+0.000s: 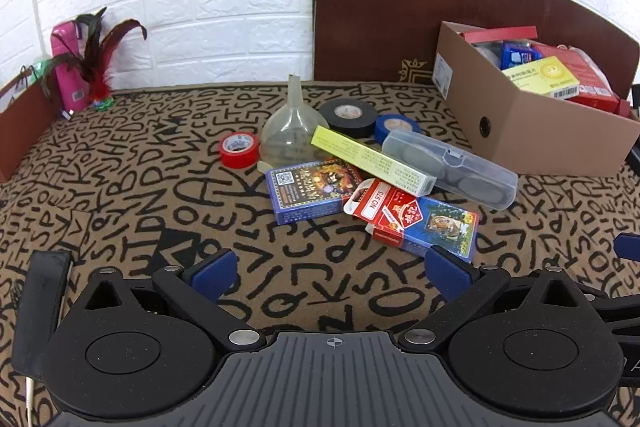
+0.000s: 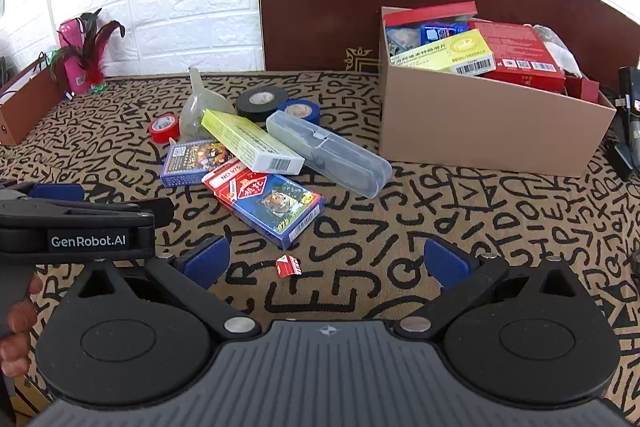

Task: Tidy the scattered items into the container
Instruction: 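Move the right gripper toward the red and blue tiger card box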

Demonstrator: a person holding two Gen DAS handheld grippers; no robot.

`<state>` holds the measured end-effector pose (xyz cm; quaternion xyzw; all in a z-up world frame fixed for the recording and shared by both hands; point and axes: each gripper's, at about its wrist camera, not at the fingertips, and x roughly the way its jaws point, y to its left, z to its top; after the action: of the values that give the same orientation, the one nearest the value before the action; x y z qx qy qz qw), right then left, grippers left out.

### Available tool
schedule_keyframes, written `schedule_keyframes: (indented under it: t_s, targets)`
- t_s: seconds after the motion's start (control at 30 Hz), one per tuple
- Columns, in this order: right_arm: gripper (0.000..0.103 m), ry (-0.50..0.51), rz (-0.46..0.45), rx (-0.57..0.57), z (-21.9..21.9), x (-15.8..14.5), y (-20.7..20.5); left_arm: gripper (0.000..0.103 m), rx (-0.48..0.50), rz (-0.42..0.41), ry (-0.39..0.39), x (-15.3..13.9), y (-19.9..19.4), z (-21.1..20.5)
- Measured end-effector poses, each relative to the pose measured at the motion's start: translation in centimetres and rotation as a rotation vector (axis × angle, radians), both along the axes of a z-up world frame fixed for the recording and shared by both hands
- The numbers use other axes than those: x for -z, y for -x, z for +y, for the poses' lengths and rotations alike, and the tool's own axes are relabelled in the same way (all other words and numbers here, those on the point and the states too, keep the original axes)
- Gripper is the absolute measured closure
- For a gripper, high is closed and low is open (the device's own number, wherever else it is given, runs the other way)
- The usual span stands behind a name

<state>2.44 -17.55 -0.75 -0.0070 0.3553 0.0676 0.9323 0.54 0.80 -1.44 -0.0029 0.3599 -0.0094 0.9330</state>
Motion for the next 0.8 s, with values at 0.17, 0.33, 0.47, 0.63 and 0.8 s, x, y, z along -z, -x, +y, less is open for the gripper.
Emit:
schedule_keyframes:
  t_s: [0.17,0.33,0.47,0.63,0.8]
  targets:
    - [0.0,-0.001,0.008,-0.005,0.0,0.3,-0.1,0.0,-0.001,0.01,-0.006,0.1,-0.3,-0.1]
    - [0.0,0.004,0.017,-0.005,0.1,0.5,-0.3,0.0,-0.002,0.019,-0.011,0.3,-0.5,-0.1]
    - [0.0,-0.001,0.029,-0.003,0.1,0.9,-0.5,0.0,0.0,0.028,-0.012,0.5,-0.8,-0.1]
    - [0.0,-0.007,0.043,-0.005,0.1,1.2,-0.8,0.0,-0.003,0.042,-0.009,0.9,-1.2,0.0]
    - [0.0,-0.014,0.057,-0.008,0.1,1.5,-1.3,0.0,-0.006,0.053,-0.003,1.2,-1.7,0.2]
